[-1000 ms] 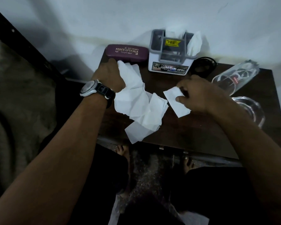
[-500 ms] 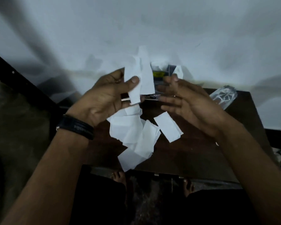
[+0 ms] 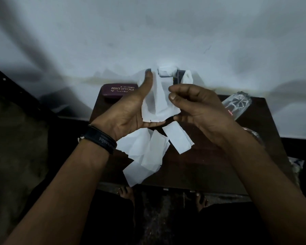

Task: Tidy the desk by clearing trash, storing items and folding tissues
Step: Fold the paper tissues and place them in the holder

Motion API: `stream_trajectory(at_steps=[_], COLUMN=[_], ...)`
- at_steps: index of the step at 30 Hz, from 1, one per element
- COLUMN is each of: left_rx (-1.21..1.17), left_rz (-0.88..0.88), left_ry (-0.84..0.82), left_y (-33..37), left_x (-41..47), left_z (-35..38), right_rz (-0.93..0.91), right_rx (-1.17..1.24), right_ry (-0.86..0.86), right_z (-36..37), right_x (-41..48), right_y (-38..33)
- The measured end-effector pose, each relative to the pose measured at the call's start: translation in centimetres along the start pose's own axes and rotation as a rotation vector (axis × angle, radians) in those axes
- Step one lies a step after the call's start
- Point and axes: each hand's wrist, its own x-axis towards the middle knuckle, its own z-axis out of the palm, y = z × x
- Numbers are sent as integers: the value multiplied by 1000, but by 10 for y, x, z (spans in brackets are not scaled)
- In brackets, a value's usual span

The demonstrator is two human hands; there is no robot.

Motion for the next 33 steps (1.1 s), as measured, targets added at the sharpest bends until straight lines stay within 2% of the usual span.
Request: stream_trajectory(at_steps=[3,5,12,14,21,27,28,29,31,33], left_rx=[-213,-260,-103,-60,16,13,5,-6,-49,-109], left_rz=[-16,3,49,64,100,105,96,90,87,74], left_ry=[-74,-104,27,108,158,174,184,201,240,273], left_y=[3,4,-2,-7,-12,-13,-13,-13,-12,-10], left_x=[1,2,1,7,17,20,20,20,21,22], left_z=[0,-2,-1,-8,-17,-19,-19,-21,-24,-26], right_rz=[-100,-128,-88,-65,-6,58,105,150,186,205], right_rx=[-181,-201,-158,-156,-3,7,-63,-242,-788,-1143], right_ry=[51,109,249,269,216,179,166,146,59,-40], right_z=[2,5,5,3,1,2,0,-4,-15,-13], right_x=[1,3,9,12,16,18,17,16,14,8], right_y=[3,5,7,8,10,13,12,14,27,44])
